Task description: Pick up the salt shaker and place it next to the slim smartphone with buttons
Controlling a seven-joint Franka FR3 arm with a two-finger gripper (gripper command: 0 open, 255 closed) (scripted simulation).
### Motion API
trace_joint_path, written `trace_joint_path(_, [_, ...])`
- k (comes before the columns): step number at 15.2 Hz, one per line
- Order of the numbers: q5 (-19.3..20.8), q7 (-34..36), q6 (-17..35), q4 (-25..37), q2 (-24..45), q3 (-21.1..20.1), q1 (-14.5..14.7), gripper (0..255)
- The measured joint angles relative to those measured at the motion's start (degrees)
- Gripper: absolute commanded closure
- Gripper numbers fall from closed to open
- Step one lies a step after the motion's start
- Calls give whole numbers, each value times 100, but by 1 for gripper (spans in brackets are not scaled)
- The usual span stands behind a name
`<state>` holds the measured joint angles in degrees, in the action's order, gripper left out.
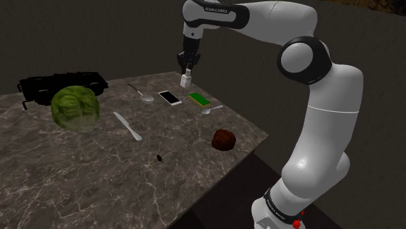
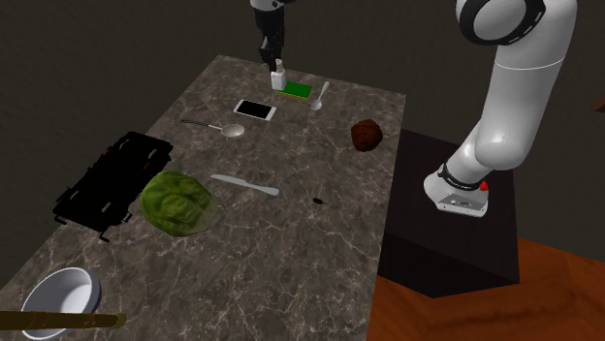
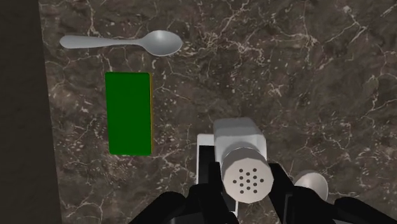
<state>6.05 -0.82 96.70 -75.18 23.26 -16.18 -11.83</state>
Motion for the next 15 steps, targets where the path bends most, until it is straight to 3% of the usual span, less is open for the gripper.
trace_joint_path(15, [29, 29, 1151, -1114, 44, 29, -65, 255])
